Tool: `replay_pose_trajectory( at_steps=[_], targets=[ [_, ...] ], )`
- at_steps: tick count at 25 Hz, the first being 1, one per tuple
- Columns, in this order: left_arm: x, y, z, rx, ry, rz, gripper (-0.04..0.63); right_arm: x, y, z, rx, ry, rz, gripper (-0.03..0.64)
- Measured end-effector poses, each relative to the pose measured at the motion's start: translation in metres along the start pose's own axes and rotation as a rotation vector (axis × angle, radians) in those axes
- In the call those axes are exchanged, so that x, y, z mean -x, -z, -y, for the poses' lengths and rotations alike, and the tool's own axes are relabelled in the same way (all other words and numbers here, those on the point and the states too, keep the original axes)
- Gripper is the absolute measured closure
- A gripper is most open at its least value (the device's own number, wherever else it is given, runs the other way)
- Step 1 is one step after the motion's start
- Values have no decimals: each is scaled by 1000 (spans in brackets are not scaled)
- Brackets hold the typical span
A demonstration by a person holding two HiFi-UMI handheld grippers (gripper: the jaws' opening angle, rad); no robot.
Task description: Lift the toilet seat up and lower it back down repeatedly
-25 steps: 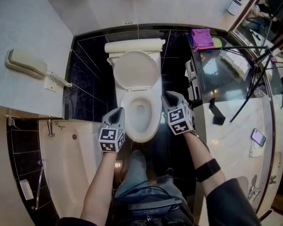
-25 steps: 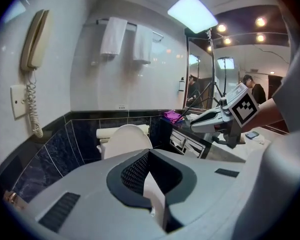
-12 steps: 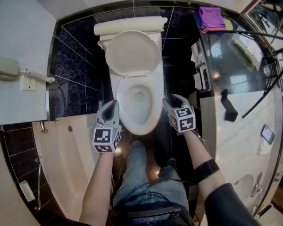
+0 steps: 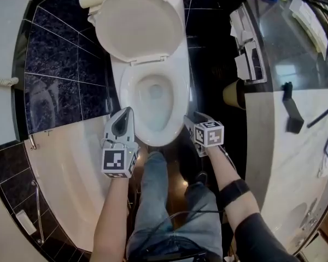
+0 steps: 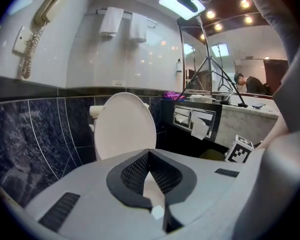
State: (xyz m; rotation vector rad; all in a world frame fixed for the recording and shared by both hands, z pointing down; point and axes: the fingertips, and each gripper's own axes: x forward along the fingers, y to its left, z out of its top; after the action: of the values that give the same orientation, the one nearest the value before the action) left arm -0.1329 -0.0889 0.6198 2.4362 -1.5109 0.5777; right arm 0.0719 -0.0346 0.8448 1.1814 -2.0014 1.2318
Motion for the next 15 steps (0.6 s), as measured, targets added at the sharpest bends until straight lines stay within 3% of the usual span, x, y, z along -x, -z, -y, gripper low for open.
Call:
replay_pose_trajectory(
  at_steps=[7,15],
  targets=[
    [-10,56,20,-11,19,-14,600,-58,73,26,-177,-60,-54,394],
    [-18,92,5,-7,-12,-7,600,-89,80,32,-375,-161,22,404]
  ],
)
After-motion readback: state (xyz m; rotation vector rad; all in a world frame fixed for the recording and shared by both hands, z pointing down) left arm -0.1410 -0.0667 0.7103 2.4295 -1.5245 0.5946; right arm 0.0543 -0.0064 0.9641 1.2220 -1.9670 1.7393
